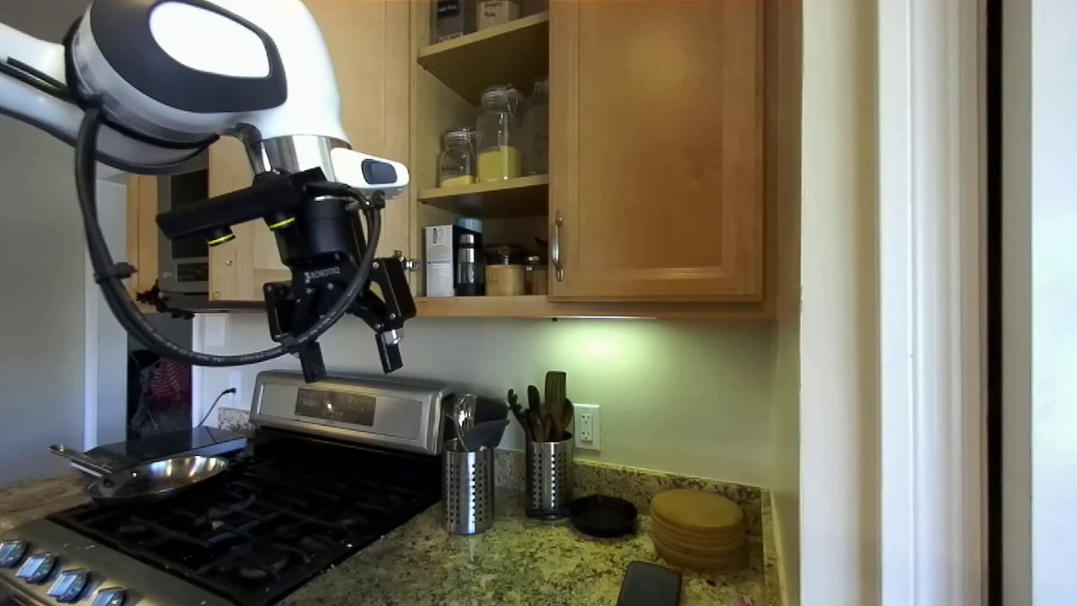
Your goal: Close the open upper cabinet door
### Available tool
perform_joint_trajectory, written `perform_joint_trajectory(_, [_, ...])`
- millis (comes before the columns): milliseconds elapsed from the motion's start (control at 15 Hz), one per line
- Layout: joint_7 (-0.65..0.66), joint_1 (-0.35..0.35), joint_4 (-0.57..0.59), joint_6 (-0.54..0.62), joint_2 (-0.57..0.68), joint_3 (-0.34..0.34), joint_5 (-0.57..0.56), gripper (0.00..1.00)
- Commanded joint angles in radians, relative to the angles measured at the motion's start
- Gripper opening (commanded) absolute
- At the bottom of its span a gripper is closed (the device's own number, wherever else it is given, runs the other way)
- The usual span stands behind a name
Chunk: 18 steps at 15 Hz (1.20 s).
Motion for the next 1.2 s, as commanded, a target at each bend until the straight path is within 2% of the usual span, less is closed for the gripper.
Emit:
perform_joint_trajectory(0, [-0.026, 0.057, 0.041, -0.01, -0.009, 0.003, 0.036, 1.0])
perform_joint_trajectory(467, [-0.045, 0.164, 0.21, 0.026, 0.018, 0.045, 0.122, 1.0])
perform_joint_trajectory(1133, [-0.023, 0.252, 0.358, 0.307, 0.112, 0.152, 0.206, 1.0])
